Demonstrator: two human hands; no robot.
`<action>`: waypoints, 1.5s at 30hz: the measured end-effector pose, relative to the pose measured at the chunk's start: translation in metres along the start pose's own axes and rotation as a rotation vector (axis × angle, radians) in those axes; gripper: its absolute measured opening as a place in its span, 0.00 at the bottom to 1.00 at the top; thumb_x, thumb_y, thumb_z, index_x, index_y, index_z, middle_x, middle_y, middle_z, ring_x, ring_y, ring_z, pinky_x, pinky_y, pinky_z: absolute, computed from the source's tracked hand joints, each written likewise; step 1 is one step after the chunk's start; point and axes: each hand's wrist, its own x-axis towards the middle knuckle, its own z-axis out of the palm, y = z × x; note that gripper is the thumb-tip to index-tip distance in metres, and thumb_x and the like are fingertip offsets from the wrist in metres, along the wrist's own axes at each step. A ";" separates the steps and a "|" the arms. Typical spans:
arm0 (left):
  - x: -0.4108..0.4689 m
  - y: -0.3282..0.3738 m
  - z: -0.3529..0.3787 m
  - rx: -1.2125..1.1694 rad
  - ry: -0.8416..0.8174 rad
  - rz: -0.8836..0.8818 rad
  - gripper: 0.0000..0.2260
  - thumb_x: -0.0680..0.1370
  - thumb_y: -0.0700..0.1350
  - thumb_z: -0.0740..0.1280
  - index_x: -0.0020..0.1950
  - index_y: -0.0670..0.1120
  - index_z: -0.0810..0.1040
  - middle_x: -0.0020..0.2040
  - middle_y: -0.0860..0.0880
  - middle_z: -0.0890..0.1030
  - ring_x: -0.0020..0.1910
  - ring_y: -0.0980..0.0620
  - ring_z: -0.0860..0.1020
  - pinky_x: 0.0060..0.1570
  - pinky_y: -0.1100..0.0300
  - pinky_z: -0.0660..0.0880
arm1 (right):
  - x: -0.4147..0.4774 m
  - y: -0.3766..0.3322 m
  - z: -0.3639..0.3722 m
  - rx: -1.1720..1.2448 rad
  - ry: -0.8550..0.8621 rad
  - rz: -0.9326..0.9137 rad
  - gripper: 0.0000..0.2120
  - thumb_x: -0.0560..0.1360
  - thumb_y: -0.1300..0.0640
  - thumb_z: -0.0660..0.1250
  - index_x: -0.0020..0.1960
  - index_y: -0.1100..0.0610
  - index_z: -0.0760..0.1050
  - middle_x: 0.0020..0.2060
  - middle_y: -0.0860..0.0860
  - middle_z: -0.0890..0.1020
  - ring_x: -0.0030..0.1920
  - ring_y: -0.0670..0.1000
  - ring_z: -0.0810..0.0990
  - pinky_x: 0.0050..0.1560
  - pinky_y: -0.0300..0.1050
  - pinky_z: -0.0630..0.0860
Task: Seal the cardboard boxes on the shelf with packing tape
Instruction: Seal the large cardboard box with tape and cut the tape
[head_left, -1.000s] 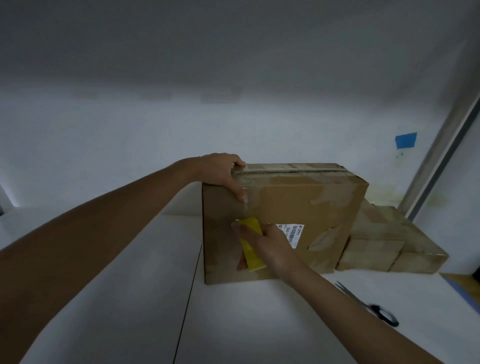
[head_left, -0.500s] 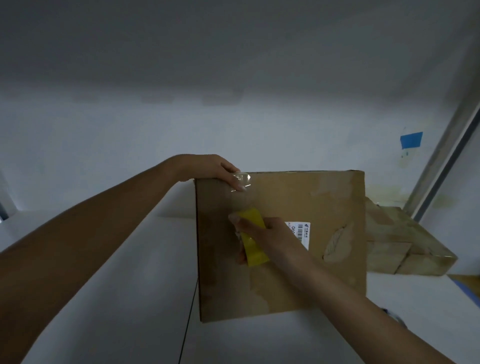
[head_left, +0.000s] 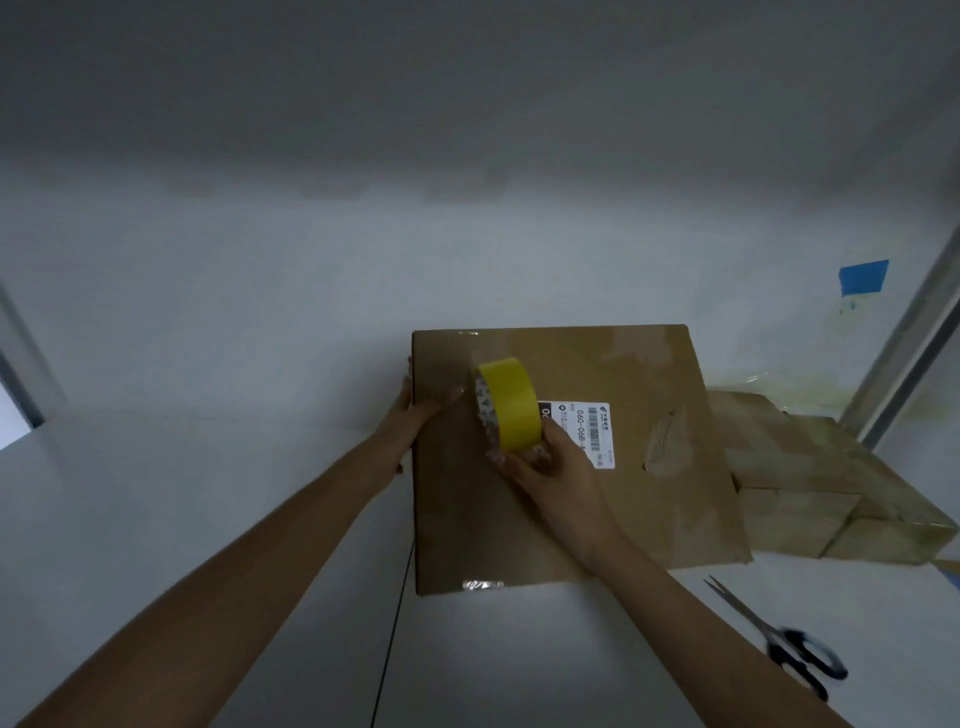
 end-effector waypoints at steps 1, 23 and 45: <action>-0.003 -0.010 0.001 -0.020 -0.027 -0.074 0.46 0.59 0.71 0.77 0.73 0.64 0.66 0.63 0.53 0.80 0.58 0.47 0.79 0.57 0.42 0.77 | 0.003 0.003 0.003 -0.009 0.025 -0.014 0.14 0.72 0.45 0.74 0.51 0.51 0.76 0.44 0.53 0.82 0.48 0.57 0.79 0.48 0.56 0.76; -0.017 -0.054 0.014 0.141 -0.027 -0.312 0.37 0.68 0.72 0.68 0.64 0.46 0.77 0.59 0.46 0.80 0.50 0.50 0.78 0.59 0.52 0.75 | 0.022 0.045 0.017 -0.037 0.074 0.064 0.11 0.73 0.53 0.73 0.45 0.55 0.72 0.38 0.52 0.80 0.40 0.51 0.79 0.37 0.39 0.74; -0.015 -0.062 0.042 1.424 0.143 0.319 0.27 0.84 0.52 0.46 0.81 0.41 0.50 0.81 0.46 0.54 0.80 0.49 0.48 0.77 0.42 0.40 | 0.020 0.052 0.020 -0.295 0.033 0.079 0.14 0.73 0.46 0.72 0.51 0.53 0.74 0.43 0.52 0.82 0.45 0.51 0.81 0.48 0.52 0.78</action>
